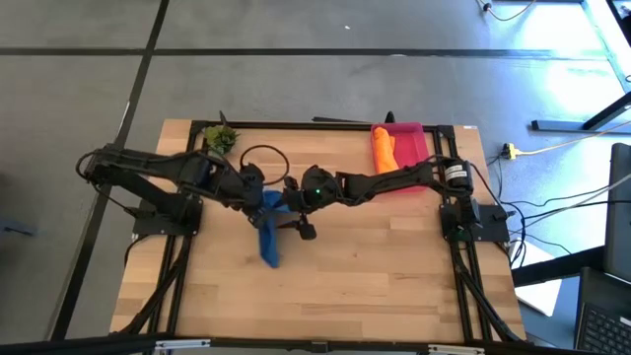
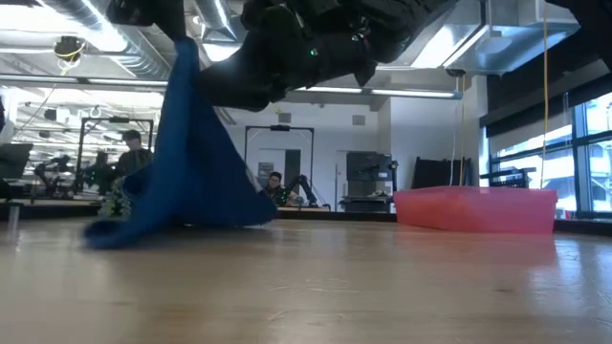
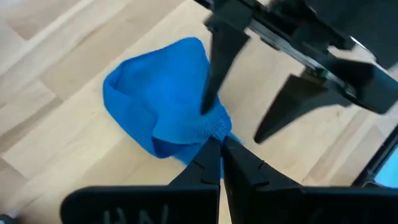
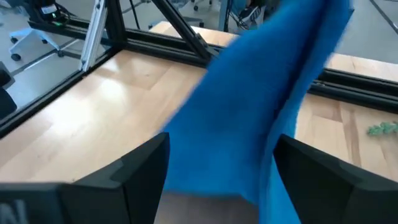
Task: Roll microfiber towels into tight, uniform cylinder then place into a basket
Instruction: Fold the blue microfiber towel
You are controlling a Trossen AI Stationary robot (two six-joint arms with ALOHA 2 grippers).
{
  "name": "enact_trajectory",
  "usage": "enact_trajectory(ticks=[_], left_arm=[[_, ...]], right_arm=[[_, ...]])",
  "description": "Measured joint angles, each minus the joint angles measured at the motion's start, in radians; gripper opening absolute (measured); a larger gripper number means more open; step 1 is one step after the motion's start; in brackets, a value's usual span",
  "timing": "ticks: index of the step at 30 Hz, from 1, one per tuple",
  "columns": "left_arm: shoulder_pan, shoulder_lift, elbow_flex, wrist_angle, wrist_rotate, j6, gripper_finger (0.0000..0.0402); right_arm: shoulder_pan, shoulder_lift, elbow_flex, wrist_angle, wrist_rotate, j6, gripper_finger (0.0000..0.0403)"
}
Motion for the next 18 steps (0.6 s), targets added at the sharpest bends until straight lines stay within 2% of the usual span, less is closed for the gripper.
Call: enact_trajectory(ticks=[2,9,18], left_arm=[[0.010,0.000,0.009,-0.016,-0.008,0.001,0.0000],[0.022,0.000,0.010,-0.017,-0.003,0.052,0.0000],[0.016,-0.015,0.010,-0.013,0.031,0.053,0.0000]], right_arm=[[0.000,0.000,0.000,0.002,0.003,0.013,0.0284],[-0.001,0.000,0.000,-0.003,0.143,0.050,0.0284],[0.000,0.000,0.000,-0.091,0.158,0.047,0.0284]])
